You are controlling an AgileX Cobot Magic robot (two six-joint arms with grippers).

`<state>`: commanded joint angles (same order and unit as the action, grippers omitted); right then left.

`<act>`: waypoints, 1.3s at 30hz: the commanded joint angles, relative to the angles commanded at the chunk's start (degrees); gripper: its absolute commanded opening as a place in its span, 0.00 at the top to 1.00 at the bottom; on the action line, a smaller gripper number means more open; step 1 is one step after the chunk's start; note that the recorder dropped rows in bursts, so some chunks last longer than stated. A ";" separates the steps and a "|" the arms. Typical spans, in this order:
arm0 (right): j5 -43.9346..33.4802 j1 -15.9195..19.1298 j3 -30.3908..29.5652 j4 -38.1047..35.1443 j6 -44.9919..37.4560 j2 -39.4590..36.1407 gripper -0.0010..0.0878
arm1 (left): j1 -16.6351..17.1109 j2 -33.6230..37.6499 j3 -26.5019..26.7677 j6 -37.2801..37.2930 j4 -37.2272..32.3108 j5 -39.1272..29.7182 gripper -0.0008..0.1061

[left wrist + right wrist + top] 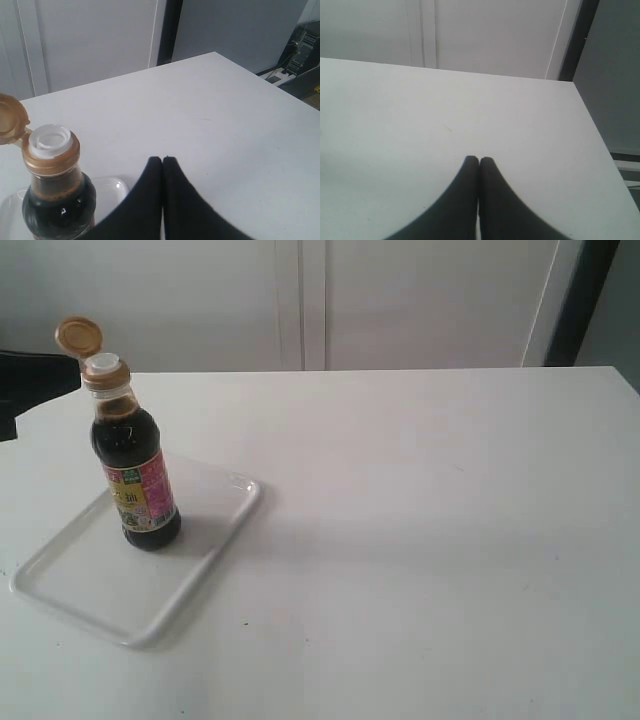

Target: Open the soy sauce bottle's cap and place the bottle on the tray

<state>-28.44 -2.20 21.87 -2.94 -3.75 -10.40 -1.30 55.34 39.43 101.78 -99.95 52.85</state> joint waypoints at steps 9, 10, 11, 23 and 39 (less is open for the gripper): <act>0.23 0.00 0.00 0.00 0.03 0.86 0.99 | 0.00 0.00 0.00 0.00 0.00 0.00 0.99; 0.23 0.00 0.00 0.00 0.03 0.86 0.99 | 0.00 0.00 0.00 0.00 0.00 0.00 0.99; 0.23 0.00 0.00 0.00 0.03 0.86 0.99 | 0.00 0.00 0.00 0.00 0.00 0.00 0.99; 0.22 0.00 -0.99 0.00 0.03 0.94 0.99 | 0.00 0.00 0.00 0.00 0.00 0.00 0.99; 9.30 0.00 -18.85 0.13 0.03 10.40 0.99 | 0.00 0.00 0.00 0.00 0.00 -1.30 0.99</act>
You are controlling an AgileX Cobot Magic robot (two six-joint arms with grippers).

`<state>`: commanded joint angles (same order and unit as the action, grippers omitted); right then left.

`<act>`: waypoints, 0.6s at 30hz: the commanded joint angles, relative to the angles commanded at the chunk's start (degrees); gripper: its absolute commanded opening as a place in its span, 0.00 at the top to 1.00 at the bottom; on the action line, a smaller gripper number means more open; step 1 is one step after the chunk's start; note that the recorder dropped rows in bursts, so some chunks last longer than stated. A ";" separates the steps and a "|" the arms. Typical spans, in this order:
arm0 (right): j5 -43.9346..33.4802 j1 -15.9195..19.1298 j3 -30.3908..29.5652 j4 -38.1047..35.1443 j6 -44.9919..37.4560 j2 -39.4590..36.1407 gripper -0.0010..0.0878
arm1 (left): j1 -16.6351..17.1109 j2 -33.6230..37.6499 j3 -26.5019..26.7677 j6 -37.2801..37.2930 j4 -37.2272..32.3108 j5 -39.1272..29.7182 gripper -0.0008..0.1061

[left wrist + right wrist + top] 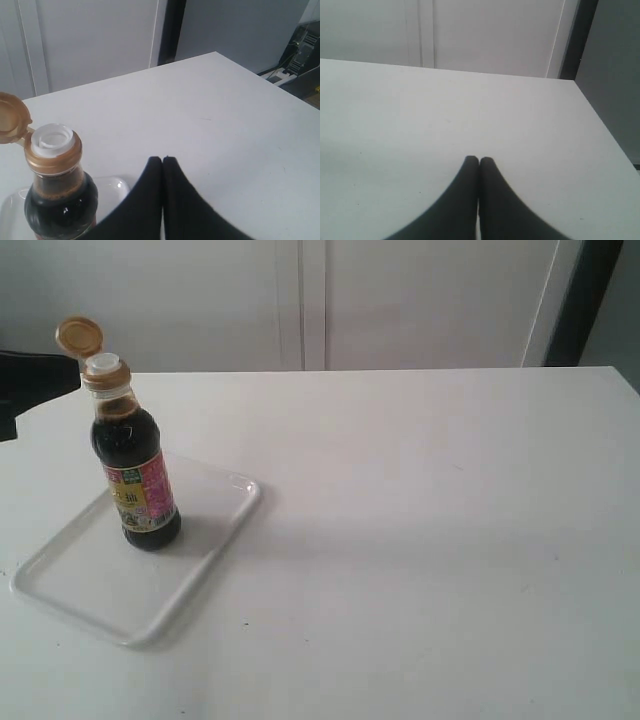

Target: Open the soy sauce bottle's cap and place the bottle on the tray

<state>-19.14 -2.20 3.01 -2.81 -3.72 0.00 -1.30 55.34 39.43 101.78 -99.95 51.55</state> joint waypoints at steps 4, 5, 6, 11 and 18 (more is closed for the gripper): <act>0.00 0.00 -3.01 0.00 0.00 0.00 0.99 | 0.00 0.00 0.00 0.00 0.00 0.00 0.99; 0.00 0.00 -3.01 0.00 0.00 0.00 0.99 | 0.00 0.00 0.00 0.00 0.00 0.00 0.99; 0.00 0.00 -3.01 0.00 0.00 0.00 0.99 | 0.00 0.00 0.00 0.00 0.00 0.00 0.99; -0.34 0.00 -3.01 0.00 0.00 0.00 0.99 | 0.00 0.00 0.00 0.00 0.00 0.00 0.99; -0.46 0.00 -3.01 0.00 0.00 0.00 0.99 | 0.00 0.00 0.00 0.00 0.00 0.00 0.99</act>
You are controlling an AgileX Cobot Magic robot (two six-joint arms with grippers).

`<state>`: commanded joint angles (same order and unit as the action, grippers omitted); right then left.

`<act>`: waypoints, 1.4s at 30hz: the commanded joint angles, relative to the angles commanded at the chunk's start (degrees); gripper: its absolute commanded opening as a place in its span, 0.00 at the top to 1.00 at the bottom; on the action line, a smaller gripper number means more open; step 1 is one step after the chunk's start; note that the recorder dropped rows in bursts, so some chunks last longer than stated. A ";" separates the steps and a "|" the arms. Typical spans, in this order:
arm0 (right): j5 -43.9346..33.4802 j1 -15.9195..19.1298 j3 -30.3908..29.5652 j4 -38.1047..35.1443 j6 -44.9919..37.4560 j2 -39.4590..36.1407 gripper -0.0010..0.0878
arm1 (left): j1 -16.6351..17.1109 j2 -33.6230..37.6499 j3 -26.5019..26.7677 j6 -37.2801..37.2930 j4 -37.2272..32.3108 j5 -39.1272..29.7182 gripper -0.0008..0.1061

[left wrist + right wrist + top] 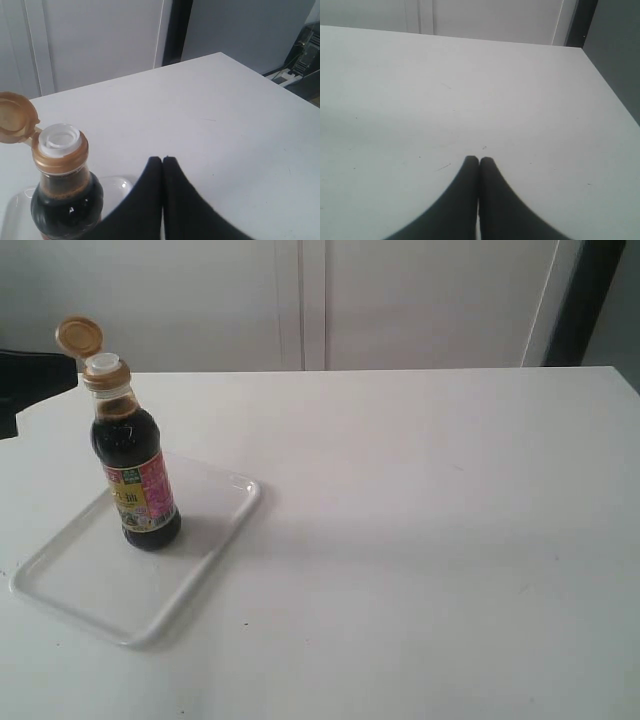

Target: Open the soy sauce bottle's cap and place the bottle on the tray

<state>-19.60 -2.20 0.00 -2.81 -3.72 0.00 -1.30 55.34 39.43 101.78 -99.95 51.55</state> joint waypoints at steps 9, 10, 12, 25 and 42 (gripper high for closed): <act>0.00 0.00 0.00 0.00 0.00 0.00 0.99 | 0.00 0.00 0.00 0.00 0.00 0.00 0.99; 0.00 0.00 0.00 0.00 0.00 0.00 0.99 | 0.00 0.00 0.00 0.00 0.00 0.00 0.99; 0.00 0.00 0.00 0.00 0.00 0.00 0.99 | 0.00 0.00 0.00 0.00 0.00 0.00 0.99; 0.00 0.00 0.00 0.00 0.00 0.00 0.99 | 0.00 0.59 0.00 0.30 0.75 -0.55 0.99; 0.00 0.00 0.00 0.00 0.00 0.00 0.99 | 0.00 0.68 0.00 -28.42 42.65 -5.77 0.99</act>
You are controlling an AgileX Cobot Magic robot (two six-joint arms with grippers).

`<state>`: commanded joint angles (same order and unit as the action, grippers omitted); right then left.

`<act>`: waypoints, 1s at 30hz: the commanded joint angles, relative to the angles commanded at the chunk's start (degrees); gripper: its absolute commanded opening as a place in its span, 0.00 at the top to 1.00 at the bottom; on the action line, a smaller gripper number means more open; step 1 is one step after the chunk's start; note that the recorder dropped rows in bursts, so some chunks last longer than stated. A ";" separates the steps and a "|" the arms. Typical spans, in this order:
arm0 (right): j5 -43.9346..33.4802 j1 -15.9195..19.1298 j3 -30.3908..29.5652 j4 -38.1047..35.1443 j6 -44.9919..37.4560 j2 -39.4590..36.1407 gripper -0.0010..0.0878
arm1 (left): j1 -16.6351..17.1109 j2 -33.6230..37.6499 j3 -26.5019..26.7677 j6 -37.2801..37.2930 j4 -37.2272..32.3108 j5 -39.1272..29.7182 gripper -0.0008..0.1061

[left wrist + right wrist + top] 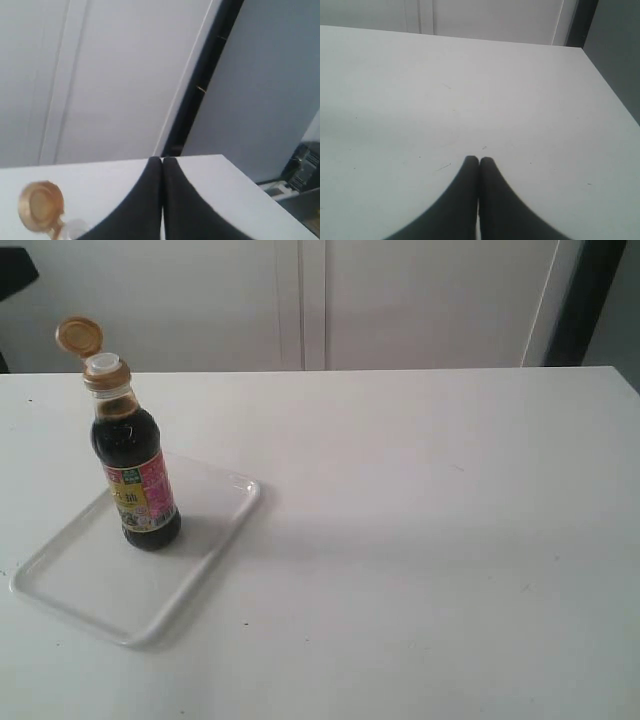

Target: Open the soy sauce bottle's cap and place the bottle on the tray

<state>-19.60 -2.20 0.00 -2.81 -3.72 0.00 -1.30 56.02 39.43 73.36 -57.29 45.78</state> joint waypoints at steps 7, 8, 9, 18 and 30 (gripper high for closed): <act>0.00 0.00 0.00 0.00 0.00 0.00 0.99 | 0.00 0.00 0.00 -18.36 27.08 -24.51 0.99; 0.00 0.00 0.00 0.00 0.00 0.00 0.99 | 0.00 -0.26 0.00 -22.79 32.91 -29.37 0.99; 0.00 0.00 0.00 0.00 0.00 0.00 0.99 | 0.00 -0.66 0.00 -27.07 37.20 -33.40 0.99; 0.01 0.00 0.00 0.00 -0.39 0.00 0.99 | 0.00 -8.77 0.00 -68.40 56.52 -60.45 0.99; 0.01 0.00 0.00 0.00 -0.39 0.00 0.99 | 0.00 -27.51 -6.17 -72.69 60.26 -68.52 0.99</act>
<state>-19.59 -2.20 0.00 -2.81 -4.11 0.00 -1.30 28.51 33.26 0.67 2.96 -22.74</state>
